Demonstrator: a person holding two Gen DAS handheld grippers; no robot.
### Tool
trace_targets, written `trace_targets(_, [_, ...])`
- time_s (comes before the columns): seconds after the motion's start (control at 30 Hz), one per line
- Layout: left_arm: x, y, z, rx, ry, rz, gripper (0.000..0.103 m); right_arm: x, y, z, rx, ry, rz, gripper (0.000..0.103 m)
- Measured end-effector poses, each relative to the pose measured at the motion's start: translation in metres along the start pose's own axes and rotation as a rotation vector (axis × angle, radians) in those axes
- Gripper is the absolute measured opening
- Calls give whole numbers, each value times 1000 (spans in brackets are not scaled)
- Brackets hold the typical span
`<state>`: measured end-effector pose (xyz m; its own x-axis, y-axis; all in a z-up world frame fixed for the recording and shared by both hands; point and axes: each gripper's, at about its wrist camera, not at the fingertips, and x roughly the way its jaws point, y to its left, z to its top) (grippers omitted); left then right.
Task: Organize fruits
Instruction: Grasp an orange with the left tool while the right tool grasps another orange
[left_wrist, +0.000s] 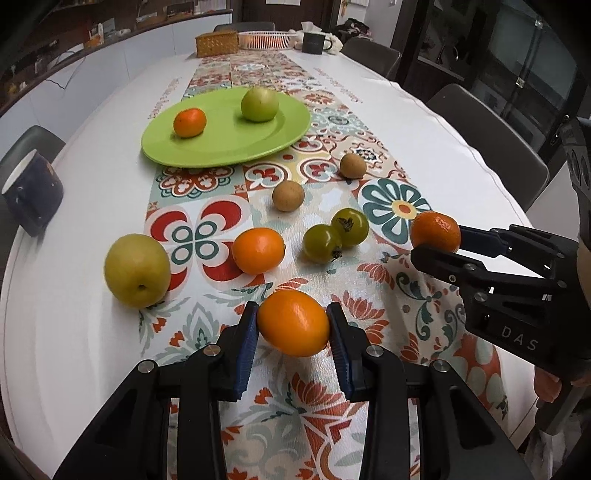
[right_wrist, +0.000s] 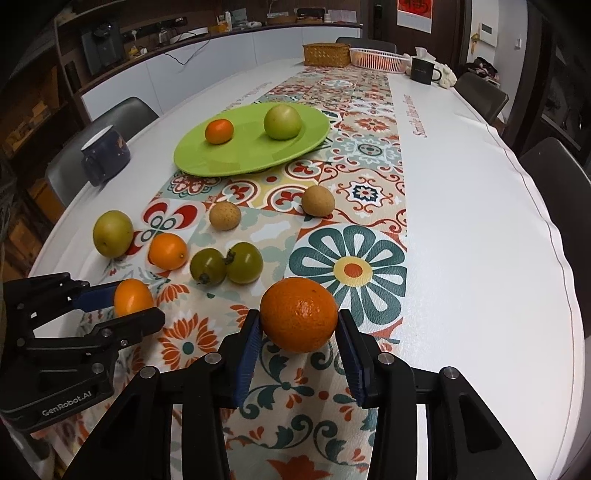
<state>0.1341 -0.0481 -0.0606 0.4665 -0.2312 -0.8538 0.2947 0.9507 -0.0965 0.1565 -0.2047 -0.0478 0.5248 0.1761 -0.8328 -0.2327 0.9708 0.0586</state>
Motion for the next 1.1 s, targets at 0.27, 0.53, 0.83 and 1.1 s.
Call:
trace_targets(0.27, [-29, 2, 8, 8, -80, 6, 37, -26, 13, 9, -8, -62, 36, 42])
trace_targets(0.53, [-48, 15, 31, 13, -157, 32, 37, -39, 24, 36, -31, -130, 46, 42])
trace_targets(0.83, [-55, 35, 64, 24, -216, 69, 37, -32, 34, 76, -70, -155, 50, 42])
trace_targets(1.1, [-45, 53, 100, 28, -234, 76, 37, -21, 40, 114, -103, -171, 46, 42])
